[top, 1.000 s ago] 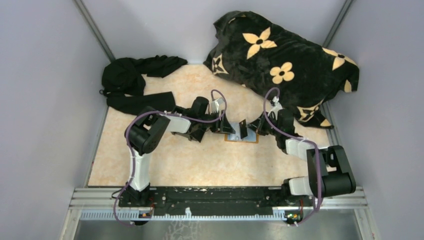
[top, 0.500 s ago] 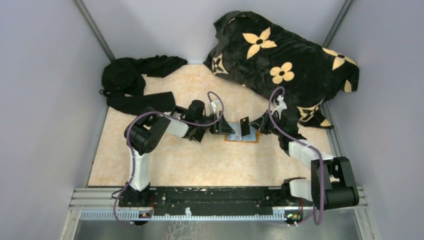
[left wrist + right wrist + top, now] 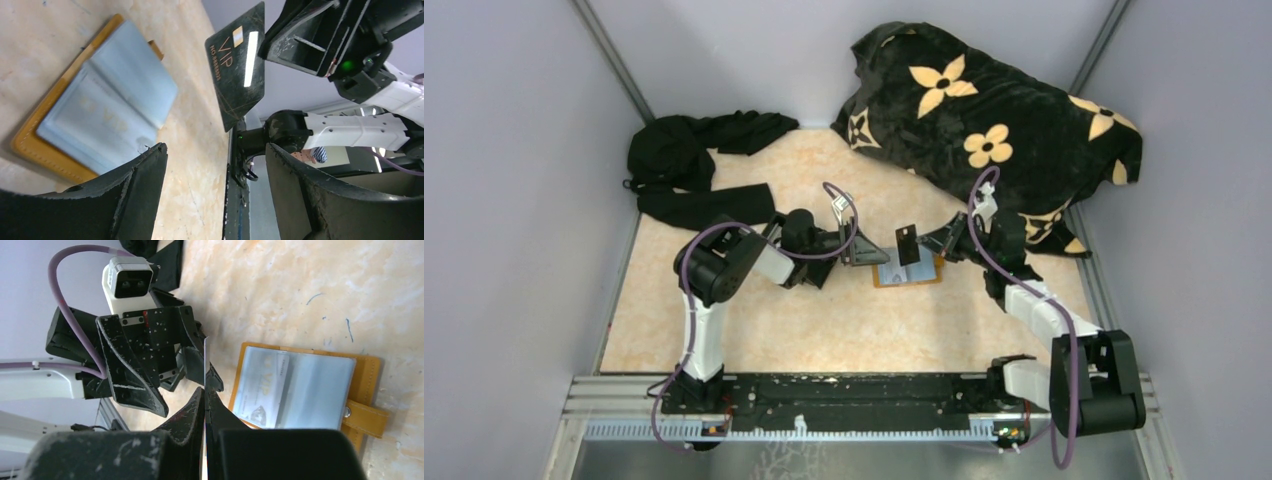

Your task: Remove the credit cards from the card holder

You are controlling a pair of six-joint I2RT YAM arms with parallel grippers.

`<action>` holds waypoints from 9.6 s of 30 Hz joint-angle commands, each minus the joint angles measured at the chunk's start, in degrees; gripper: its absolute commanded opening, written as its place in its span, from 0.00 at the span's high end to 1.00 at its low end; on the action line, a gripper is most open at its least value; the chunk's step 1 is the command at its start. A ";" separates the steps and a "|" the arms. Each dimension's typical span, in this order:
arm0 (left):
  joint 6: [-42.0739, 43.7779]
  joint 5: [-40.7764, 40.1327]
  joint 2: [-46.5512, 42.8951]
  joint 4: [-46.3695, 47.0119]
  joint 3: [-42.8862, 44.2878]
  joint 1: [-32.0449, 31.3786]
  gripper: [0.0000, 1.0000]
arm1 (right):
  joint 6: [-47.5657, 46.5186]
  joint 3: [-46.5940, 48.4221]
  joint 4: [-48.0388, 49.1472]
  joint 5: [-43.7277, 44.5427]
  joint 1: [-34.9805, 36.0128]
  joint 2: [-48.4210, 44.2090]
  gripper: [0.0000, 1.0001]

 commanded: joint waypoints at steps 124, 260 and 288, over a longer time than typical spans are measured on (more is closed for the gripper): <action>66.21 -39.26 -17.98 -128.12 39.73 6.94 1.00 | -7.24 -0.41 1.58 4.20 -1.03 4.74 0.93; 38.47 -73.77 -42.70 -62.22 2.07 -11.65 0.01 | -18.47 20.78 -28.21 53.05 35.44 21.38 1.00; 37.84 -73.10 -41.28 -63.90 1.08 -11.66 0.01 | -20.54 25.93 -32.04 57.74 39.75 27.76 0.47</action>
